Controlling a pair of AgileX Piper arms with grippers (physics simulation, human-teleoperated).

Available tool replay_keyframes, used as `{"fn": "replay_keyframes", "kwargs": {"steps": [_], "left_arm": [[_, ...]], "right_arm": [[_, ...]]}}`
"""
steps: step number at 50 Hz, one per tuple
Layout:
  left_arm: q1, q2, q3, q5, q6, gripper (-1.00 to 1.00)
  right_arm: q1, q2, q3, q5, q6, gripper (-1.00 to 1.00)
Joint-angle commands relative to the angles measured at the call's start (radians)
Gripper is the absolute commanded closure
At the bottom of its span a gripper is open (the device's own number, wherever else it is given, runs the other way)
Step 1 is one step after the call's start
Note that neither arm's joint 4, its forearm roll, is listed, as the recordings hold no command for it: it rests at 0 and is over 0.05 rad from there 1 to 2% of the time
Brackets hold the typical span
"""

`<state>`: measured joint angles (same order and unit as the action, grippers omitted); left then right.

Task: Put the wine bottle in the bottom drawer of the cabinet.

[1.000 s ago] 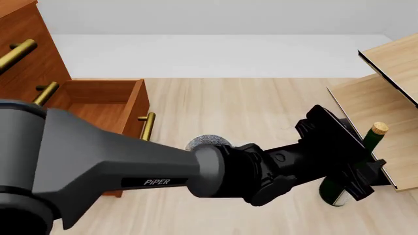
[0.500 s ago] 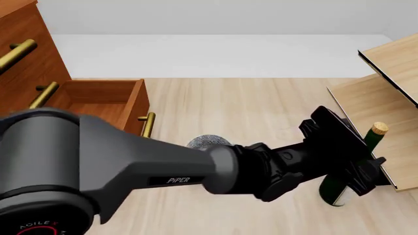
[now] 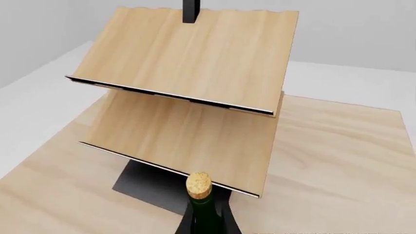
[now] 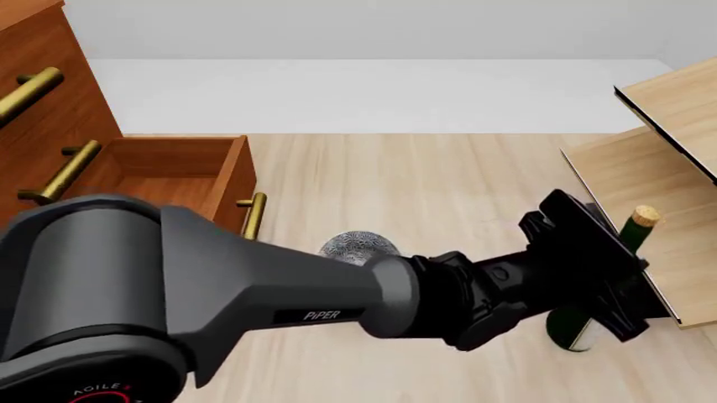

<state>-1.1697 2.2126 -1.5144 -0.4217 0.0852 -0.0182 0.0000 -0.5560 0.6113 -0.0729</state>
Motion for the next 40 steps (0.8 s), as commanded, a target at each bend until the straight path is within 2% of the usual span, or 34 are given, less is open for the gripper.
{"fn": "replay_keyframes", "kwargs": {"steps": [1, 25, 40], "left_arm": [[-0.015, -0.037, 0.036, -0.012, 0.000, 1.00], [-0.032, -0.133, 0.107, -0.013, 0.017, 1.00], [0.013, -0.224, 0.175, -0.006, 0.070, 1.00]], "right_arm": [[0.001, 0.000, 0.006, -0.005, -0.003, -1.00], [0.004, 0.000, 0.016, -0.013, 0.001, -1.00], [0.009, 0.000, -0.002, -0.010, -0.002, -1.00]]}}
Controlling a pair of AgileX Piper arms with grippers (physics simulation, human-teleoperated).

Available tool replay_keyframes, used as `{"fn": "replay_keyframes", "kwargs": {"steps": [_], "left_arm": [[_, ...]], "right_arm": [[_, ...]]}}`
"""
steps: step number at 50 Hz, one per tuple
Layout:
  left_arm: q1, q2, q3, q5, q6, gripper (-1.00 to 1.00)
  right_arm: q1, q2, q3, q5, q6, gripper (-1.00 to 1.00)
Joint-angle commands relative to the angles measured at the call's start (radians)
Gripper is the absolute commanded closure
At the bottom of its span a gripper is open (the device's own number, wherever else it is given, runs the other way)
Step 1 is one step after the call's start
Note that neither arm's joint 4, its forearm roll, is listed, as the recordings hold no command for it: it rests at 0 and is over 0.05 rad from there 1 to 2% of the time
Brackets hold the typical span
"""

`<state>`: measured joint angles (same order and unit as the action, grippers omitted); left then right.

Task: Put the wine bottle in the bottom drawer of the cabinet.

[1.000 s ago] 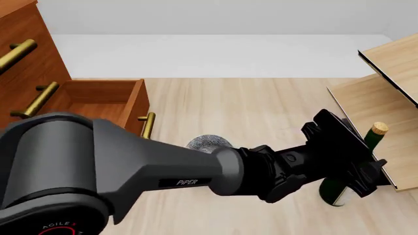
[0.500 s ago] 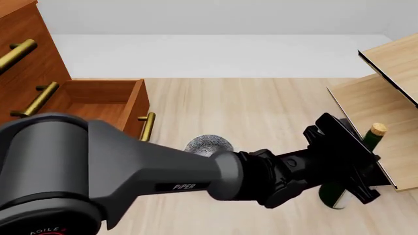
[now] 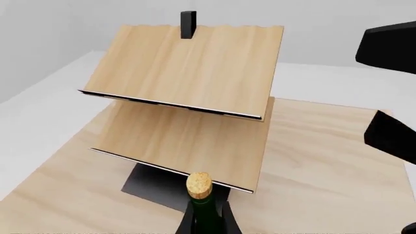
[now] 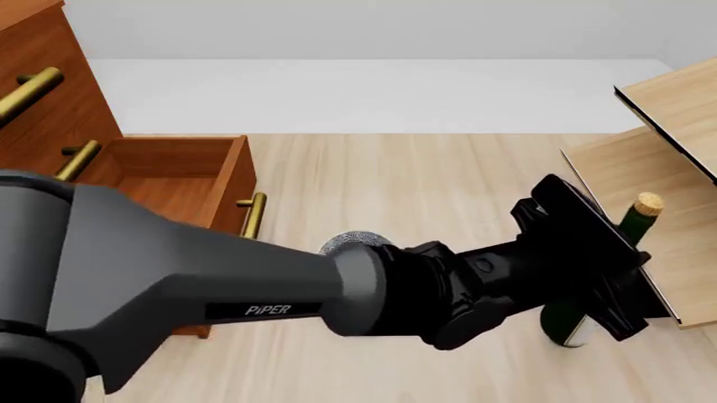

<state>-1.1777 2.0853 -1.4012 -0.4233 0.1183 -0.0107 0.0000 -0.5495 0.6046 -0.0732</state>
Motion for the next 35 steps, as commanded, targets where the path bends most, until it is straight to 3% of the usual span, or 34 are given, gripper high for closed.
{"fn": "replay_keyframes", "kwargs": {"steps": [1, 31, 34, 35], "left_arm": [[0.023, -0.105, 0.067, -0.003, 0.042, 1.00], [0.163, -0.312, 0.166, 0.057, 0.067, 1.00], [0.174, -0.325, 0.171, 0.066, 0.075, 1.00], [0.199, -0.343, 0.178, 0.056, 0.074, 1.00]], "right_arm": [[0.003, 0.000, -0.009, -0.003, -0.002, -1.00], [0.027, 0.000, 0.018, -0.039, 0.003, -1.00], [0.027, 0.000, 0.029, -0.050, -0.002, -1.00], [0.031, 0.000, 0.045, -0.055, -0.040, -1.00]]}}
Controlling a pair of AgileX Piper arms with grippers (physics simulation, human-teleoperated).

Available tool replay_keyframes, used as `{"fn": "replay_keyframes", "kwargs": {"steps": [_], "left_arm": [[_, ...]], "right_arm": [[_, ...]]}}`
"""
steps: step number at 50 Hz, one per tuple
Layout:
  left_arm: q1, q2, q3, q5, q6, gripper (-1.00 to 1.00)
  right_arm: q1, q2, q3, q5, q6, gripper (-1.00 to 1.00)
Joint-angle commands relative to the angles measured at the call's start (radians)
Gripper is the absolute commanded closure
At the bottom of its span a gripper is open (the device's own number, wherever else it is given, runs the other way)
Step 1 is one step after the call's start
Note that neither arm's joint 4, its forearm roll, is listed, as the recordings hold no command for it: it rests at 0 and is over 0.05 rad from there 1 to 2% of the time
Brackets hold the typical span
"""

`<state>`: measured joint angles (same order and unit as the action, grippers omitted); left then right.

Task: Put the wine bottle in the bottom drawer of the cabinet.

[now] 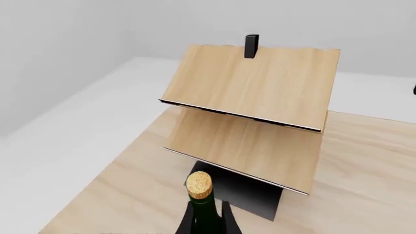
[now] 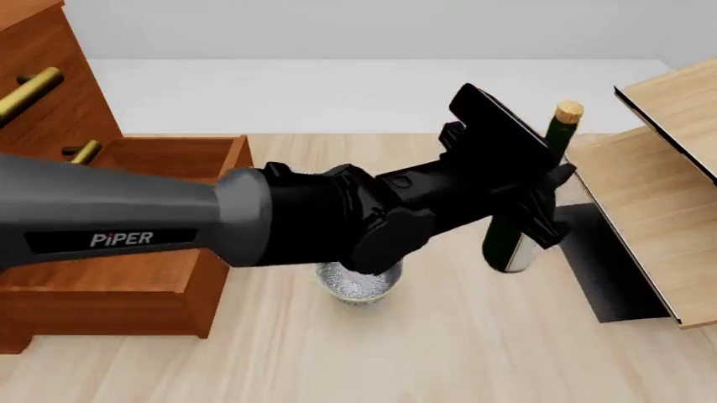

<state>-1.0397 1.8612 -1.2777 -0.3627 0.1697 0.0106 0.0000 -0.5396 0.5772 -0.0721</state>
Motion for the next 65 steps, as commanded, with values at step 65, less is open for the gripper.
{"fn": "replay_keyframes", "kwargs": {"steps": [65], "left_arm": [[0.544, -0.588, 0.048, 0.504, 0.021, 1.00]], "right_arm": [[0.068, 0.000, 0.025, -0.074, -0.017, -1.00]]}}
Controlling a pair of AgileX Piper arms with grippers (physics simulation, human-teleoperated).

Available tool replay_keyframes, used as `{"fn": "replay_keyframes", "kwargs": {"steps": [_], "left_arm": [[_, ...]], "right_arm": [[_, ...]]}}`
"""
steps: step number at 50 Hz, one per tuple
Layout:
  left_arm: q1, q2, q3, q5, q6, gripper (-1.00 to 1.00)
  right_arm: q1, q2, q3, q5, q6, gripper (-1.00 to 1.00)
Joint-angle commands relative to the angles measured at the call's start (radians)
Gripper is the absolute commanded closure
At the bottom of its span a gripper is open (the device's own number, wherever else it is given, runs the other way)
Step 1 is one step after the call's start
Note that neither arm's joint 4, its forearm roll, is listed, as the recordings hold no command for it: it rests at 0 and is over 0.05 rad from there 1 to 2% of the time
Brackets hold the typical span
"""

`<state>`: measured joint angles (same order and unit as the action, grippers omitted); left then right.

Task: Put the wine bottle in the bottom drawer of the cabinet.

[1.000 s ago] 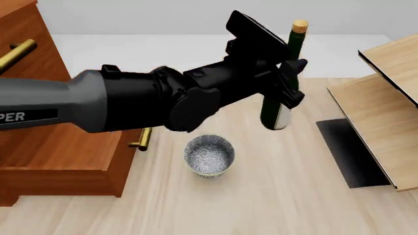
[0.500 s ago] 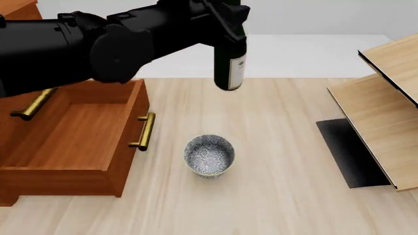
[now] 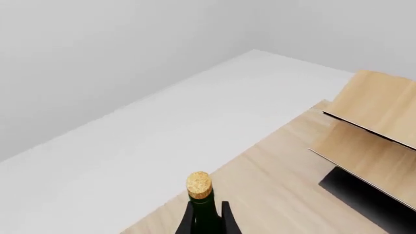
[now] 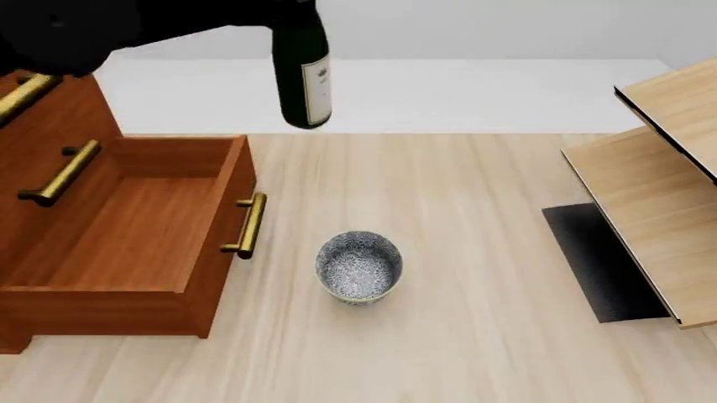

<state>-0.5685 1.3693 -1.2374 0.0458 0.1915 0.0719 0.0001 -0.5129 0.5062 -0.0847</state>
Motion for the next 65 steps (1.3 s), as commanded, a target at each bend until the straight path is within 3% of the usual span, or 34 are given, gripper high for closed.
{"fn": "replay_keyframes", "kwargs": {"steps": [1, 19, 20, 28, 36, 40, 45, 53, 61, 62, 65], "left_arm": [[0.080, -0.103, 0.003, 0.106, -0.010, 1.00], [0.207, -0.180, 0.010, 0.269, -0.019, 1.00], [0.204, -0.180, 0.017, 0.275, 0.009, 1.00], [0.246, -0.199, 0.014, 0.345, 0.021, 1.00], [0.267, -0.223, -0.018, 0.439, -0.001, 1.00], [0.268, -0.229, -0.026, 0.476, -0.048, 1.00], [0.283, -0.245, 0.009, 0.476, -0.020, 1.00], [0.294, -0.248, 0.044, 0.475, -0.070, 1.00], [0.305, -0.260, 0.087, 0.480, -0.060, 1.00], [0.307, -0.262, 0.079, 0.485, -0.092, 1.00], [0.311, -0.269, 0.096, 0.484, -0.071, 1.00]], "right_arm": [[0.005, 0.000, -0.003, -0.002, -0.002, -1.00], [0.020, 0.000, -0.008, 0.000, 0.002, -1.00], [0.019, 0.000, -0.009, 0.000, 0.003, -1.00], [0.024, 0.000, -0.010, 0.001, 0.004, -1.00], [0.029, 0.000, -0.016, 0.005, 0.006, -1.00], [0.033, 0.000, -0.013, 0.004, 0.008, -1.00], [0.037, 0.000, -0.005, -0.001, 0.005, -1.00], [0.039, 0.000, -0.004, -0.001, 0.009, -1.00], [0.040, 0.000, -0.002, -0.003, 0.004, -1.00], [0.040, 0.000, -0.001, -0.003, 0.005, -1.00], [0.040, 0.000, 0.002, -0.005, 0.004, -1.00]]}}
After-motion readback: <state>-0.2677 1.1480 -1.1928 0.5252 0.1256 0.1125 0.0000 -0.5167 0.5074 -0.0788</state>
